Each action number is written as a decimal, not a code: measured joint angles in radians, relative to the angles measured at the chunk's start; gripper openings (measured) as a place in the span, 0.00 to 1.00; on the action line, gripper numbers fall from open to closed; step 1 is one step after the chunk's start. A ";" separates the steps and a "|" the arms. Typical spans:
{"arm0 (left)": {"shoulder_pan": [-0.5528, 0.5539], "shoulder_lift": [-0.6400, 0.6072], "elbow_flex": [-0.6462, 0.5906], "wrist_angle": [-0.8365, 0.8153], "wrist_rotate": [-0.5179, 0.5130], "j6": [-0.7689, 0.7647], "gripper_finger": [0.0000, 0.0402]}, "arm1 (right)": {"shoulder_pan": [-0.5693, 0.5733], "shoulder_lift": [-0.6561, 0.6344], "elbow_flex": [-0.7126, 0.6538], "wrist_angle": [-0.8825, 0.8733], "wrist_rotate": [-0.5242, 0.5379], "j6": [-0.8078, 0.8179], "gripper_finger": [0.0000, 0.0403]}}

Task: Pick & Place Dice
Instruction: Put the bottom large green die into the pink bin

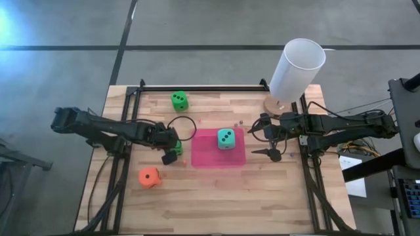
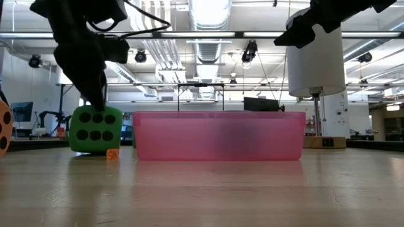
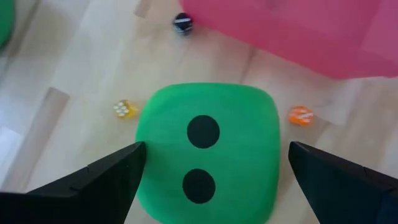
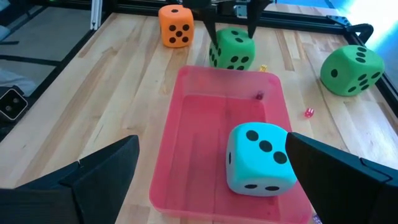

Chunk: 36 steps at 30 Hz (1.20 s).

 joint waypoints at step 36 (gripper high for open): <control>0.000 -0.001 0.042 -0.070 0.027 0.127 0.99 | 0.000 0.000 0.000 0.000 0.000 0.001 0.99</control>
